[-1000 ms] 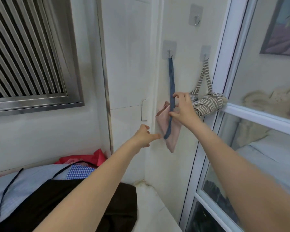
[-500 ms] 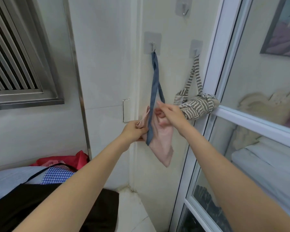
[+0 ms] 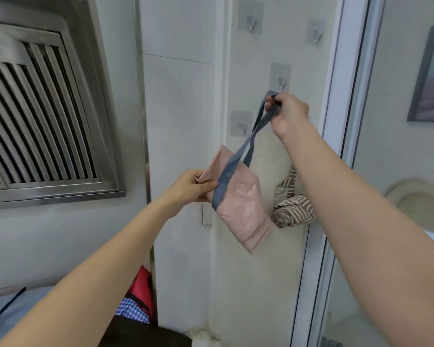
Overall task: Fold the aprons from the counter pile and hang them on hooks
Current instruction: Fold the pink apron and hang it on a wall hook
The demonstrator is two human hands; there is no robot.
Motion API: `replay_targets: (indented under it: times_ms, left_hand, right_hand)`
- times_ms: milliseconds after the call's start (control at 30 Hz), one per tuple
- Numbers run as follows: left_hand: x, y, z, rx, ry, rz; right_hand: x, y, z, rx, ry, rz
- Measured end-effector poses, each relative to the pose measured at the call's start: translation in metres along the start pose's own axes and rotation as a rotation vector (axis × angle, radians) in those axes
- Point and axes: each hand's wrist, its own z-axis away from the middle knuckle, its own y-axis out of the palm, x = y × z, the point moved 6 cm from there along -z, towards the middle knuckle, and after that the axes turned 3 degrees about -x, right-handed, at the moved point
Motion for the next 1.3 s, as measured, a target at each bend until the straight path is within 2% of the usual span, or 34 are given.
replay_targets:
  times_ms: [67,133,200,267,333,400,467,533,567,633,733,800,933,1000,1067,1233,1300]
  left_hand:
    - [0.004,-0.01,0.002,0.01,-0.017,0.063]
    - [0.012,-0.024,0.006,0.006,-0.046,0.18]
    - [0.021,-0.041,0.012,-0.02,-0.081,0.272]
    - [0.028,-0.06,0.02,-0.048,-0.114,0.33]
    - [0.034,-0.082,0.03,-0.074,-0.138,0.359]
    - [0.037,-0.102,0.041,-0.095,-0.15,0.378]
    - [0.041,-0.124,0.056,-0.146,-0.152,0.403]
    - [0.053,-0.143,0.069,-0.259,-0.186,0.418]
    - [0.062,-0.149,0.076,-0.315,-0.224,0.405]
    - [0.086,-0.155,0.09,-0.359,-0.33,0.425]
    - [0.115,-0.149,0.119,-0.286,-0.514,0.629]
    - [0.12,-0.156,0.132,-0.297,-0.537,0.697]
    - [0.119,-0.198,0.135,-0.448,-0.457,0.777]
    - [0.115,-0.206,0.136,-0.409,-0.479,0.752]
    - [0.109,-0.203,0.137,-0.358,-0.478,0.678]
    - [0.107,-0.177,0.144,-0.216,-0.513,0.54]
    - [0.108,-0.164,0.148,-0.15,-0.547,0.493]
  right_hand:
    - [0.011,-0.023,0.0,-0.185,-0.098,0.16]
    - [0.009,-0.038,0.002,-0.226,-0.18,0.478]
    - [-0.005,-0.034,0.011,-0.088,-0.246,0.807]
    - [-0.029,-0.017,0.032,0.153,-0.308,1.188]
    - [-0.061,0.004,0.065,0.437,-0.311,1.377]
    - [-0.102,0.013,0.095,0.705,-0.088,1.303]
    - [-0.151,0.012,0.126,0.897,0.322,1.106]
    - [-0.194,0.009,0.154,0.929,0.626,0.839]
    - [-0.212,0.01,0.165,0.892,0.69,0.733]
    - [-0.237,0.019,0.185,0.794,0.633,0.632]
    - [-0.258,0.032,0.208,0.669,0.369,0.707]
    - [-0.262,0.036,0.223,0.666,0.283,0.772]
    - [-0.272,0.035,0.262,0.997,0.346,0.909]
    - [-0.272,0.039,0.27,1.041,0.209,1.009]
    - [-0.269,0.046,0.275,1.013,0.101,1.123]
    - [-0.251,0.053,0.271,0.809,-0.006,1.082]
    - [-0.245,0.055,0.264,0.811,-0.08,1.119]
